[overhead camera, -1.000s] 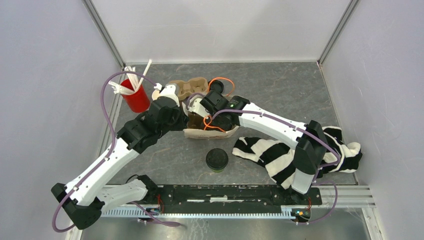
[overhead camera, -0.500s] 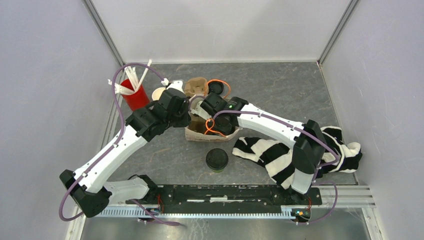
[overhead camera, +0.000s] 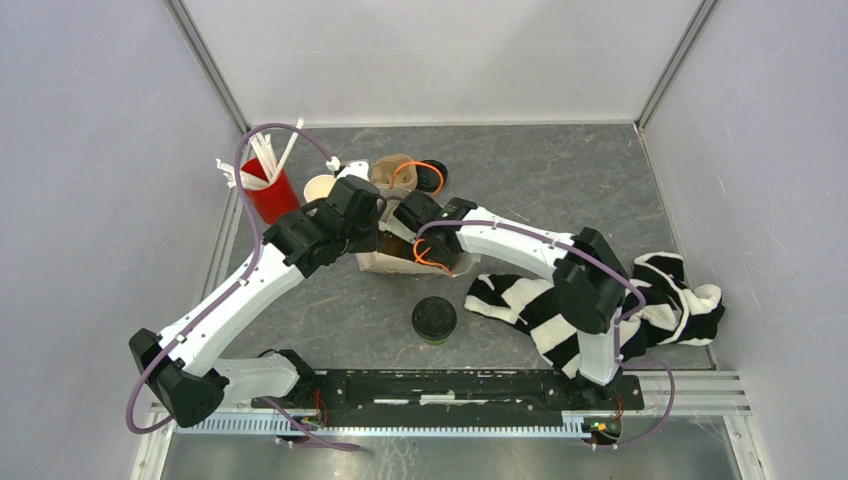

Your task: Pack the takeout coffee

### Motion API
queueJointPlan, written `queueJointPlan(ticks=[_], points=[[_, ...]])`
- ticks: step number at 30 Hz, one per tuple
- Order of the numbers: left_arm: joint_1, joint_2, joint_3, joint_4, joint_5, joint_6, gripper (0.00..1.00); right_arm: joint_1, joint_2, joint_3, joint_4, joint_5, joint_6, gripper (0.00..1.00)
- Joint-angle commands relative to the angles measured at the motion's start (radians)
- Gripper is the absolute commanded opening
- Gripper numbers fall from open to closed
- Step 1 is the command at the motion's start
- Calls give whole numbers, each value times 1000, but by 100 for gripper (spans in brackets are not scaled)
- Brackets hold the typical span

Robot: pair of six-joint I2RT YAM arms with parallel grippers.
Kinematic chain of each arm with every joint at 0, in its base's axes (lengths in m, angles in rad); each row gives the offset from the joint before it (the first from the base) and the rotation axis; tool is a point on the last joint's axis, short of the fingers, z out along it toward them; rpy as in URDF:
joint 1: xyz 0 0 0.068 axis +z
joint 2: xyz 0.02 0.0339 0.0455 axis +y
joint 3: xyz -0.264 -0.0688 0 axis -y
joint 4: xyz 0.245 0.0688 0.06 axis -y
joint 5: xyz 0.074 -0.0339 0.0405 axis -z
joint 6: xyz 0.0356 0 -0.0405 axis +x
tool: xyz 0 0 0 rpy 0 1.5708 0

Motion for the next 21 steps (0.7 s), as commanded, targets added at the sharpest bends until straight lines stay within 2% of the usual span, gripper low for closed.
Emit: queueJointPlan(ticks=[1, 8, 11, 15, 17, 21], points=[[12, 9, 11, 17, -5, 5, 2, 2, 31, -34, -50, -101, 14, 63], [25, -3, 9, 42, 17, 33, 2, 1, -54, 20, -5, -94, 49, 71], [27, -12, -9, 64, 25, 49, 2, 1, -78, 70, -18, -82, 68, 82], [29, -34, -59, 93, 4, 69, 2, 1, -143, 113, -34, -83, 107, 89], [29, -47, -87, 118, 4, 79, 2, 3, -184, 91, -17, -104, 130, 97], [29, -83, -160, 192, 33, 100, 2, 9, -265, -3, 37, -119, 171, 98]])
